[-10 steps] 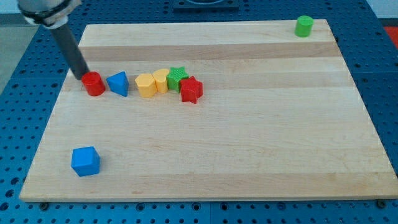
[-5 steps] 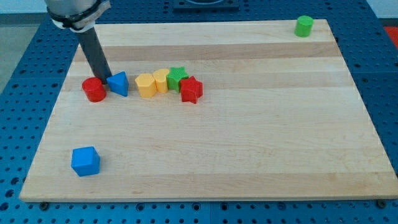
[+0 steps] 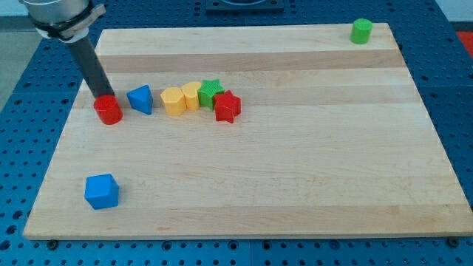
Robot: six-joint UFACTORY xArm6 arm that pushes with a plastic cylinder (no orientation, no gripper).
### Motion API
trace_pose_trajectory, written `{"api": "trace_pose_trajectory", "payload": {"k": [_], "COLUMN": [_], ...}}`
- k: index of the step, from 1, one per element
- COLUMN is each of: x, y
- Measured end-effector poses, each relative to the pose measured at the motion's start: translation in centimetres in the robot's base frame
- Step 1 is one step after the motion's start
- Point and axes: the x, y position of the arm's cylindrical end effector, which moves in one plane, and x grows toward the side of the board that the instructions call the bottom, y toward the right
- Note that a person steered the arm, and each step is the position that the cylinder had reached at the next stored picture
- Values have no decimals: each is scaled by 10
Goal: Slide the red circle top of the cube
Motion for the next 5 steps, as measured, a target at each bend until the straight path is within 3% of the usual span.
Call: {"api": "trace_pose_trajectory", "payload": {"k": [2,5], "x": [12,62], "y": [22,27]}}
